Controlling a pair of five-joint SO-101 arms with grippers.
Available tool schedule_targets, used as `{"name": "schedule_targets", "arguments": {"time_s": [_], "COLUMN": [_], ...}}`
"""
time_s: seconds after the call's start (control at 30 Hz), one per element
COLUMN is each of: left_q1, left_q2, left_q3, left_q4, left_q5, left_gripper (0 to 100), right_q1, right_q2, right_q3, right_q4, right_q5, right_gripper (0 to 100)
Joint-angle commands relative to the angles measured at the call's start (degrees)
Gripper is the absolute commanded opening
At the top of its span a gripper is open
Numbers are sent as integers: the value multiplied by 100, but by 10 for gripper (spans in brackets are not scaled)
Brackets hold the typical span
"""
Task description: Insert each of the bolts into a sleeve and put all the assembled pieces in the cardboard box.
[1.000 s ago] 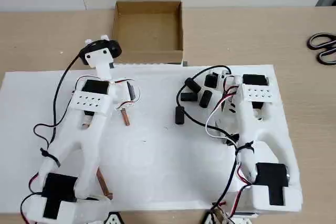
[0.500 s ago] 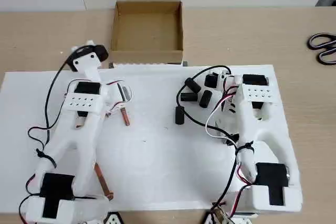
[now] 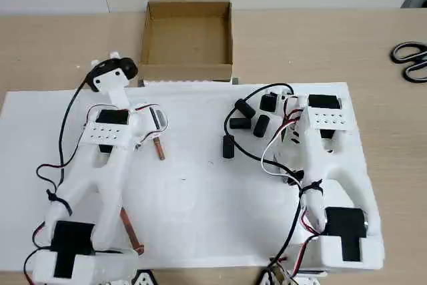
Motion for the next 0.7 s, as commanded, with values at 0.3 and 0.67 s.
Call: {"name": "schedule_targets", "arguments": {"time_s": [0.3,0.67], "left_q1": [-9,0], "left_q2": [360,703], "left_q3": [-31,-136], "left_q4": [-229,-220], "left_q5": [0,-9], "left_gripper": [169,59], "right_q1": [22,57], "right_q2": [-866,-1270], "right_q3": [-53,97], "right_q4": [75,127], "right_q5": [-35,-26], "right_gripper": [6,4]}}
